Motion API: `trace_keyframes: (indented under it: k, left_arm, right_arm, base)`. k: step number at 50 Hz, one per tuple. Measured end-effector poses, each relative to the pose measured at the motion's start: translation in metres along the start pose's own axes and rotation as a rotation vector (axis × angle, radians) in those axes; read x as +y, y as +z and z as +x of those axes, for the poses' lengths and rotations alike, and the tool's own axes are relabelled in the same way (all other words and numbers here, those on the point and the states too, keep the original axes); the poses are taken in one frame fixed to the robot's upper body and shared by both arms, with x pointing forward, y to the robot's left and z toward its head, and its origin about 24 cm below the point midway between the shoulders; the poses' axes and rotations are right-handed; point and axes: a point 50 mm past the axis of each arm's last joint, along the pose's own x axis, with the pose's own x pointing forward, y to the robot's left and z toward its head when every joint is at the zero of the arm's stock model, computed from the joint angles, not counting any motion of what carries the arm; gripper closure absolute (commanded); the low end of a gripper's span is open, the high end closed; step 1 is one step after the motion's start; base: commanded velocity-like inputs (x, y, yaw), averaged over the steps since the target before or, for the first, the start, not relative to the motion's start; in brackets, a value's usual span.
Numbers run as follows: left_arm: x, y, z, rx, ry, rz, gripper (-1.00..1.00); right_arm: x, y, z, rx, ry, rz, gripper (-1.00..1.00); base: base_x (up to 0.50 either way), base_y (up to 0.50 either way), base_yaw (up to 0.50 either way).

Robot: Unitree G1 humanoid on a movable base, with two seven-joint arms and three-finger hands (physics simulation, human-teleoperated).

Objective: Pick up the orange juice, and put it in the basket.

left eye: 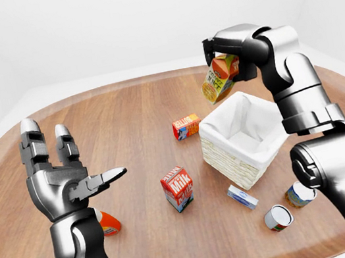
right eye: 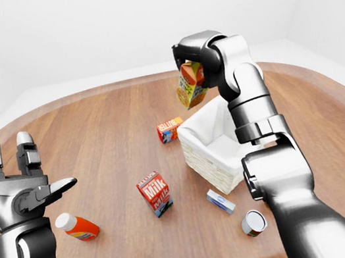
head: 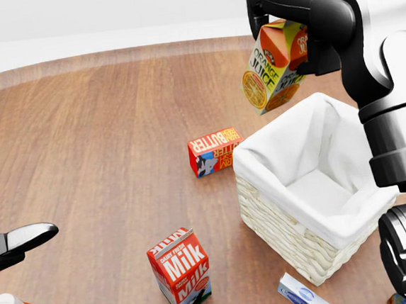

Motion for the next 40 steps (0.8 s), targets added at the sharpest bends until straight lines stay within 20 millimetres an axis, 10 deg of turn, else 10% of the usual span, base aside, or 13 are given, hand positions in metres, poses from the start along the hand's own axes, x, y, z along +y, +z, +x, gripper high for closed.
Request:
trace_keyframes:
  k: [40]
  left_arm:
    - [0.000, -0.001, 0.000, 0.003, -0.003, 0.002, -1.00]
  right_arm:
    - [0.043, -0.043, 0.001, 0.128, 0.145, 0.015, 1.00]
  base:
    - [0.00, 0.00, 0.00]
